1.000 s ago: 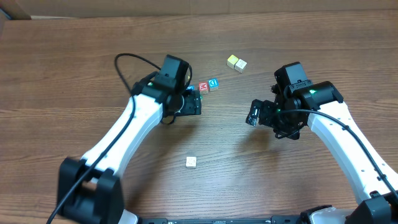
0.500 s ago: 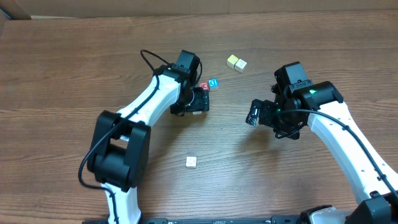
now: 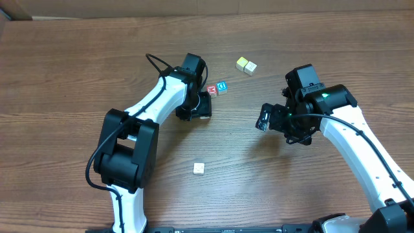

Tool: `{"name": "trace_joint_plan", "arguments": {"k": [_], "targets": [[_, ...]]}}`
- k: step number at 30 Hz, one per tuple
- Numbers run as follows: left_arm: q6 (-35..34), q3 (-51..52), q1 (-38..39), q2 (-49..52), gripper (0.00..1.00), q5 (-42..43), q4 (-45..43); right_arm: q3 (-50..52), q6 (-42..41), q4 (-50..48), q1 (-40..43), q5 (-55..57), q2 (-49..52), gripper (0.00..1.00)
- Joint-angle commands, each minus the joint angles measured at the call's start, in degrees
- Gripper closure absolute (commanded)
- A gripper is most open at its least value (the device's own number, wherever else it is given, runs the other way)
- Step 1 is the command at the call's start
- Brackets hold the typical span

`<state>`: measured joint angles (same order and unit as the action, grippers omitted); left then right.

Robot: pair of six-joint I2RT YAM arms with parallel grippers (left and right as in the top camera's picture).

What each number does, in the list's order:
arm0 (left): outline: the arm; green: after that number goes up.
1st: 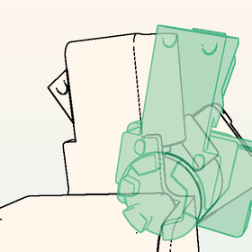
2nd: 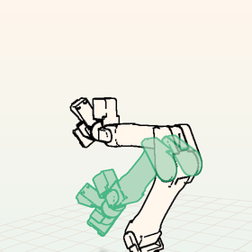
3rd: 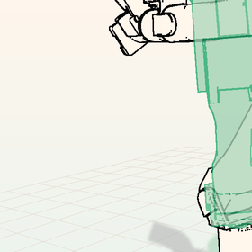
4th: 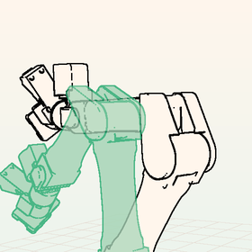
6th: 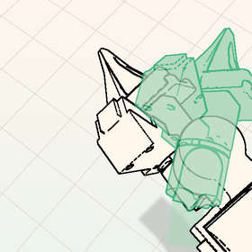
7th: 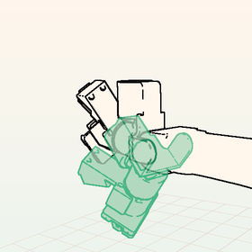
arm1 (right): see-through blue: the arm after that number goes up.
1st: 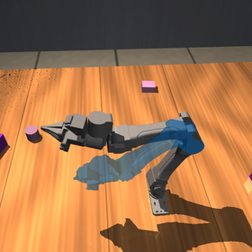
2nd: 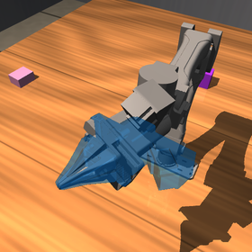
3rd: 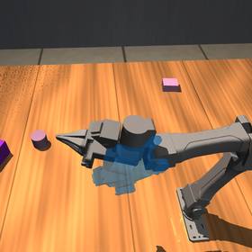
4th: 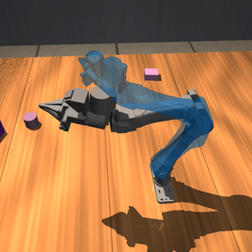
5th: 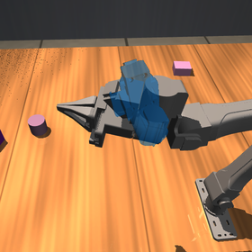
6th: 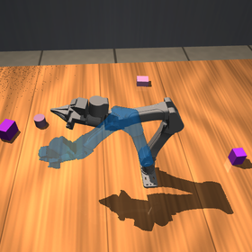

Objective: Flip 3 blocks

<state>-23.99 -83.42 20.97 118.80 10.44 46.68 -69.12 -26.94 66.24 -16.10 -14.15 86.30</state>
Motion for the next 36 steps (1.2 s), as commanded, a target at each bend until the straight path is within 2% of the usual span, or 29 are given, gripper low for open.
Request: {"name": "trace_joint_plan", "arguments": {"k": [1, 5, 8, 12, 18, 24, 26, 28, 30, 34, 36], "targets": [[-0.24, -1.62, -0.37, 0.74, 0.52, -0.55, -0.07, -1.36, 0.37, -0.09, 0.20, 0.66, -0.76, 0.00], [-0.24, -1.86, -0.37, 0.74, 0.66, -0.55, -0.11, -1.36, 0.35, -0.09, 0.20, 0.66, -0.76, 0.00], [-0.24, -2.27, -0.37, 0.72, 0.81, -0.52, 0.31, -1.36, 0.35, -0.13, 0.20, 0.66, -0.76, 0.00], [-0.20, -3.54, -0.35, 0.72, 0.86, -0.57, 1.86, -1.36, 0.35, -0.15, 0.20, 0.66, -0.76, 0.00], [0.48, -10.29, -0.33, 0.02, 0.87, -2.21, 8.68, -1.36, 0.35, -0.13, 0.20, 0.66, -0.76, 0.00], [0.70, -17.44, -0.33, -2.64, 0.89, -8.13, 20.50, -1.36, 0.37, -0.09, 0.20, 0.70, -0.76, 0.00], [0.66, -17.40, -0.33, -4.26, 0.84, -8.66, 23.52, -1.36, 0.35, 0.00, 0.20, 1.33, -0.76, 0.00], [0.59, -17.00, -0.33, -6.10, 0.75, -8.83, 26.58, -1.36, 0.37, 0.28, 0.20, 2.23, -0.76, 0.00], [-0.07, -15.89, -0.28, -8.81, 0.76, -9.68, 28.98, -1.36, 0.37, 0.55, 0.20, 2.60, -0.76, 0.00], [-1.44, -11.47, -0.22, -16.11, 0.86, -10.12, 29.83, -1.36, 0.37, 0.83, 0.20, 2.58, -0.76, 0.00], [-2.80, -7.87, -0.24, -20.70, 0.85, -10.23, 29.57, -1.36, 0.35, 1.05, 0.20, 2.58, -0.76, 0.00]]}}
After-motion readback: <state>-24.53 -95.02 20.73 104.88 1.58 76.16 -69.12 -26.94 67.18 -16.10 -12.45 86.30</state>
